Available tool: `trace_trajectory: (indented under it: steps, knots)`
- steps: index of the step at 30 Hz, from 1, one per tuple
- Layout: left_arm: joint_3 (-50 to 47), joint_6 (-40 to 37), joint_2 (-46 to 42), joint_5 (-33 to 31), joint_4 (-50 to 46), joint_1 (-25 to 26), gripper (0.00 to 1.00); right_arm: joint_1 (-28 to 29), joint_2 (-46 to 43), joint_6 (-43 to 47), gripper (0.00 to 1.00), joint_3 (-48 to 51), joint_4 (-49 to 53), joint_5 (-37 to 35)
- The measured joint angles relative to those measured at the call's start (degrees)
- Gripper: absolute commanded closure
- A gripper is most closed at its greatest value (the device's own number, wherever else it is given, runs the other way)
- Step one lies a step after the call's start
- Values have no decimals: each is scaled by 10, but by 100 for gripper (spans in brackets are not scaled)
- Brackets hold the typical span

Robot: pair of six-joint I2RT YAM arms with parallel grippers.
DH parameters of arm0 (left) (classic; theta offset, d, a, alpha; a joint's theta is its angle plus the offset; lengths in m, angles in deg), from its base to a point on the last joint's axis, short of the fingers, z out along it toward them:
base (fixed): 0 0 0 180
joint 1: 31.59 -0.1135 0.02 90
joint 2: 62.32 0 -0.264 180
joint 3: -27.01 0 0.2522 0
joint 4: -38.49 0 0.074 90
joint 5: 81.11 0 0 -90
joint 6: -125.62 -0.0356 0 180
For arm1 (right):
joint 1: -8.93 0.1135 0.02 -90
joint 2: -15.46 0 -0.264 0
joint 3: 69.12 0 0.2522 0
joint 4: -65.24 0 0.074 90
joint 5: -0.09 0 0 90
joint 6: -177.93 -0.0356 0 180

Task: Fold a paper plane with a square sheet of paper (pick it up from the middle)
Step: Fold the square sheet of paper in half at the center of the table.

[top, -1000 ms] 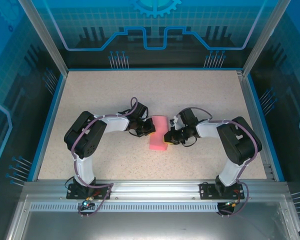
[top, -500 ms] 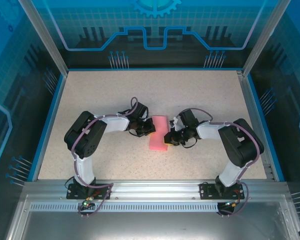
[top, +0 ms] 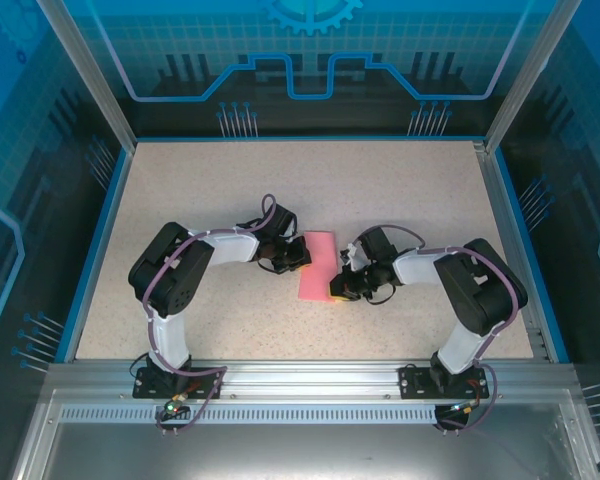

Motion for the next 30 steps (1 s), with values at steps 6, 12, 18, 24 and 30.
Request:
trace_trajectory:
  steps: [6,12,18,24,30]
  knots:
    - [1,0,0,0,-2,0,100,11,-26,0,92,0,6,-6]
    - [2,0,0,0,-3,0,100,21,-8,0,92,3,6,-14]
    - [2,0,1,0,-3,0,100,20,-6,1,93,4,6,-13]
    - [3,-2,1,-1,-5,0,100,-4,-35,0,92,-1,18,-13]
    - [5,-2,2,-2,-7,1,100,-41,-12,-6,93,-46,-12,-10]
